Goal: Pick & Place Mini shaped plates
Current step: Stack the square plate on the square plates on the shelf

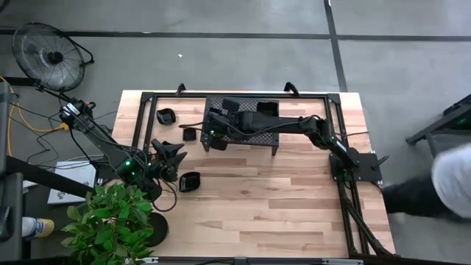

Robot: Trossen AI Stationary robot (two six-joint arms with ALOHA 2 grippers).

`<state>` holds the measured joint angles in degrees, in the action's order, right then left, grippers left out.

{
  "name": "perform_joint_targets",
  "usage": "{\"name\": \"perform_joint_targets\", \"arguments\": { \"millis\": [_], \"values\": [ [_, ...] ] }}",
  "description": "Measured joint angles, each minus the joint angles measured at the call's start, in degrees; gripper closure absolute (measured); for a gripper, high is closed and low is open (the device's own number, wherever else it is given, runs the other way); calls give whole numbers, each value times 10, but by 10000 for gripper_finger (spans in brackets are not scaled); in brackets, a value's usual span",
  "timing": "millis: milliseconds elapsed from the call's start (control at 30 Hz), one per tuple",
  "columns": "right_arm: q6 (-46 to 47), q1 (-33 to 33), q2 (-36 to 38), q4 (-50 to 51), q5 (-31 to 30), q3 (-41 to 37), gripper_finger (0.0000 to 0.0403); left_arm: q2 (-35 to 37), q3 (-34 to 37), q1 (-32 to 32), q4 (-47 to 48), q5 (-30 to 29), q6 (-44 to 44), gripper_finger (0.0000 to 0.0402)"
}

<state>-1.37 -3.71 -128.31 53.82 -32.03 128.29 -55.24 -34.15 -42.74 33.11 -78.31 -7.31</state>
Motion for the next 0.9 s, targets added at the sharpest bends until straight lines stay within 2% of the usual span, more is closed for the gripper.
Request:
{"name": "perform_joint_targets", "arguments": {
  "millis": [233, 900],
  "values": [
    [-9, 11, 1, -9, -17, 1, 403, 0, 0, 0, 0, 8, 0, 211],
    [59, 15, 1, 14, 25, 1, 403, 0, 0, 0, -1, 29, 16, 211]
  ]
}}
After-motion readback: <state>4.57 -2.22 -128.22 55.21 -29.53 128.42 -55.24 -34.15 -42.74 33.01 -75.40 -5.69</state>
